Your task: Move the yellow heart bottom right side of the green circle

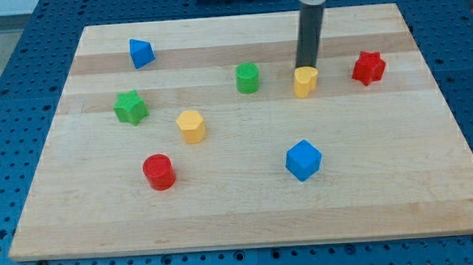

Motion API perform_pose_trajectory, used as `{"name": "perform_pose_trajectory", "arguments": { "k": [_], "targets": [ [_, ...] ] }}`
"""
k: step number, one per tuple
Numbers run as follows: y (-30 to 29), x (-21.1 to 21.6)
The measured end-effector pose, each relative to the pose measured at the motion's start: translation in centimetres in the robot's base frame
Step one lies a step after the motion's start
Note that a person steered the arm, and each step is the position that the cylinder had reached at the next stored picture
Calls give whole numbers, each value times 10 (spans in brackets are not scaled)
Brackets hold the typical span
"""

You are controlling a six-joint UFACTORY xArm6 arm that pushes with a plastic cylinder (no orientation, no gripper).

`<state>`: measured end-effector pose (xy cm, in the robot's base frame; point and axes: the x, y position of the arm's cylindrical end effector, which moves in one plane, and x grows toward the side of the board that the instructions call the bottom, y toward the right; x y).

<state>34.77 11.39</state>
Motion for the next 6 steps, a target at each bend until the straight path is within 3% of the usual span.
{"name": "perform_pose_trajectory", "arguments": {
  "k": [2, 5, 6],
  "targets": [
    [24, 30],
    [-54, 7],
    [-54, 7]
  ]
}}
